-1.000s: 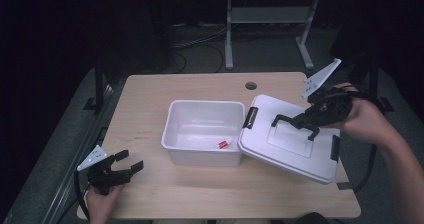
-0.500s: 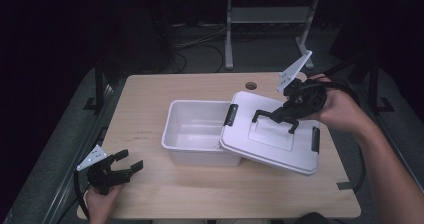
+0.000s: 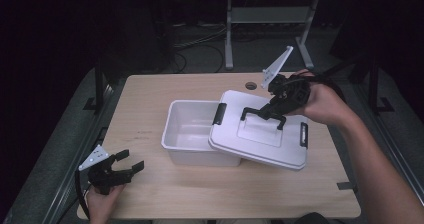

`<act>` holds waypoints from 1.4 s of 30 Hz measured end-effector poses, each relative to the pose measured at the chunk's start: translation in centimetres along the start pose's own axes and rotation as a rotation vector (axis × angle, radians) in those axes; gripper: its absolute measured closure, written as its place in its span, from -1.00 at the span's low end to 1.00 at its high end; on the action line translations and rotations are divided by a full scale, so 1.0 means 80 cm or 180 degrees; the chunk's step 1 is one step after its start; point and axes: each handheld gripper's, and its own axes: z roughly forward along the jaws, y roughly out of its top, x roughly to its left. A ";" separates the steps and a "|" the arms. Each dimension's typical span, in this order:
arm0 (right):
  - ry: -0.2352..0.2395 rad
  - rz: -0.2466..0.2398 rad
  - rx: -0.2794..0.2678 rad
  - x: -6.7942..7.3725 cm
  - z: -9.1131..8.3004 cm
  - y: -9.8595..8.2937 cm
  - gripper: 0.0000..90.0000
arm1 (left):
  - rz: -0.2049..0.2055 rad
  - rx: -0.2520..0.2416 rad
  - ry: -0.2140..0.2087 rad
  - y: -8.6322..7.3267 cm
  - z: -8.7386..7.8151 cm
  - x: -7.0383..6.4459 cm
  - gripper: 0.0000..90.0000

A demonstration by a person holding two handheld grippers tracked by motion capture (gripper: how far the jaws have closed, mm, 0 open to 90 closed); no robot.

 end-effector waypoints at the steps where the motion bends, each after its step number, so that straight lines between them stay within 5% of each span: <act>1: 0.0005 -0.0015 -0.0004 0.000 0.002 0.003 0.88 | 0.0001 -0.0001 0.0004 0.000 0.000 0.000 -0.66; 42: 0.0244 -0.0285 0.0066 -0.015 0.060 0.103 0.88 | 0.0028 0.0032 -0.0004 0.001 0.002 -0.001 -0.66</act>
